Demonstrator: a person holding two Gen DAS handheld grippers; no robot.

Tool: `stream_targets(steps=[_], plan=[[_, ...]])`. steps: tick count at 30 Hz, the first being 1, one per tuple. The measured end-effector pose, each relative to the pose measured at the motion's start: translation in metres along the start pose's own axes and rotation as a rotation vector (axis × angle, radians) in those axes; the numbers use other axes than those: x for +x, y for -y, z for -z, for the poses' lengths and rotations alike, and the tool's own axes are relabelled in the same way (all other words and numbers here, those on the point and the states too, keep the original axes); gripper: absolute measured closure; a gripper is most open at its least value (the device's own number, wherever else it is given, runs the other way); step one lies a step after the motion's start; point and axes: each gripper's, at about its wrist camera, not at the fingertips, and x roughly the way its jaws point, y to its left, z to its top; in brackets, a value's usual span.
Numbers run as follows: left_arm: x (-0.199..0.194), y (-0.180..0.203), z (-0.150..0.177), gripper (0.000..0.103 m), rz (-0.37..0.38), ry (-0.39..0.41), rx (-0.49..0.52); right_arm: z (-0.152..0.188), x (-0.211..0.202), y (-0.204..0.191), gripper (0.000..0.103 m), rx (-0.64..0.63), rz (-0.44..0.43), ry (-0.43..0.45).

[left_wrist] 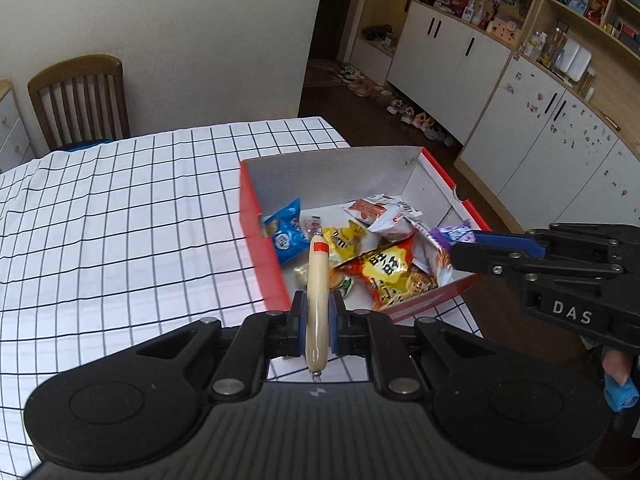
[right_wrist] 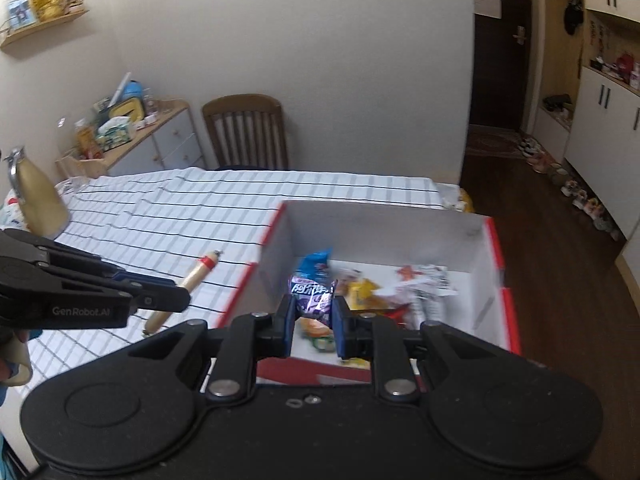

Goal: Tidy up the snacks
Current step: 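Carry the wooden stick and purple candy with both tools over the red box, then lower and release the wooden stick from the left tool while the right tool releases the purple candy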

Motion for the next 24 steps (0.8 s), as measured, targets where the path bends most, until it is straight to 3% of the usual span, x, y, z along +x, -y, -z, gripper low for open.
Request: stream_targets(steps=[12, 24], plan=[[0.061, 0.029, -0.024, 0.093, -0.043, -0.049, 0.019, 0.010, 0.026, 0.062, 0.085, 0.061, 0.093, -0.057], [0.128, 0.036, -0.059, 0.093, -0.092, -0.086, 0.062, 0.014, 0.050, 0.080, 0.085, 0.052, 0.103, -0.120]])
